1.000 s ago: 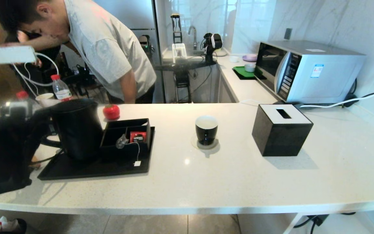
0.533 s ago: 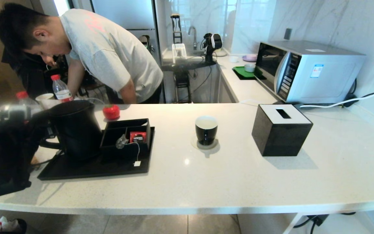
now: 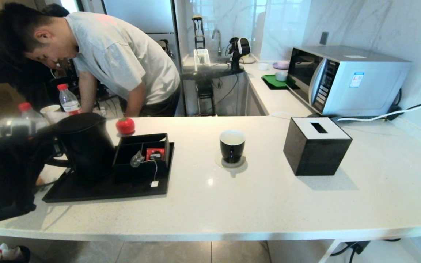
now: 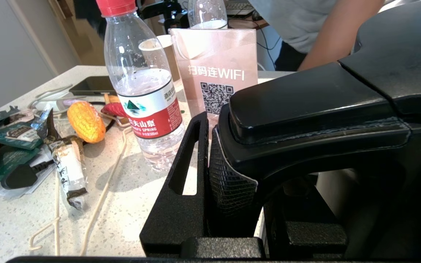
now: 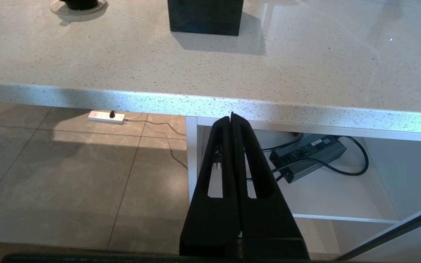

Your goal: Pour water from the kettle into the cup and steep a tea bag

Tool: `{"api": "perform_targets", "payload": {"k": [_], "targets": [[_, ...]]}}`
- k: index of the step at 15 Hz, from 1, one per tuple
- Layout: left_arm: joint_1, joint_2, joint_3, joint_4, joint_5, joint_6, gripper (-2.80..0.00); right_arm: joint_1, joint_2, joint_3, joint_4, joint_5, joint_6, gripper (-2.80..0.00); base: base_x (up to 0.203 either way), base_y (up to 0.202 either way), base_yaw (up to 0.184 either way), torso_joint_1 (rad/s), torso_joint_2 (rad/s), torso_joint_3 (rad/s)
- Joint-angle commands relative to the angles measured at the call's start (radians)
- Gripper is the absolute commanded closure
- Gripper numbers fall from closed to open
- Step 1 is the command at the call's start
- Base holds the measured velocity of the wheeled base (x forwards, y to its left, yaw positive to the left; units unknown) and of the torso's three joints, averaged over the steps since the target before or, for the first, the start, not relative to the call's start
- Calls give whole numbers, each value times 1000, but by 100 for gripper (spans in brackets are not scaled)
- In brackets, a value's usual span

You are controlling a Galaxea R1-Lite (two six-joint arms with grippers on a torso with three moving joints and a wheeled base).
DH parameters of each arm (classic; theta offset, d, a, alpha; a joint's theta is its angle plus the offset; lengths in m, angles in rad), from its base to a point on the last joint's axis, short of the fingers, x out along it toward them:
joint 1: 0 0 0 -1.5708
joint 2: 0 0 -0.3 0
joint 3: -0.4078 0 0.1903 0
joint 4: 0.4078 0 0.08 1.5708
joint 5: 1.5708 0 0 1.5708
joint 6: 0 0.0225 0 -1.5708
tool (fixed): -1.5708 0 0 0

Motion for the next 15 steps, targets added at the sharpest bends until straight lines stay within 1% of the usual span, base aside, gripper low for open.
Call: {"api": "perform_targets", "payload": {"k": [1,7,8,13,15], "targets": [[2,7,-6,-46,1,0,0,0,1,0,1,1,-1,0,0,0,0,0,0,0],[-1,12,0,-46,4,2,0,0,1,0,1,1,-1,0,0,0,0,0,0,0],[0,10,2,-46,5,2,-280,0,1,0,1,1,0,0,0,0,0,0,0,0],[1,8,10,-46,5,6,-280,0,1,0,1,1,-1,0,0,0,0,0,0,0],[1,3,32,-46,4,8,-280,0,1,0,1,0,-1,0,0,0,0,0,0,0]]}}
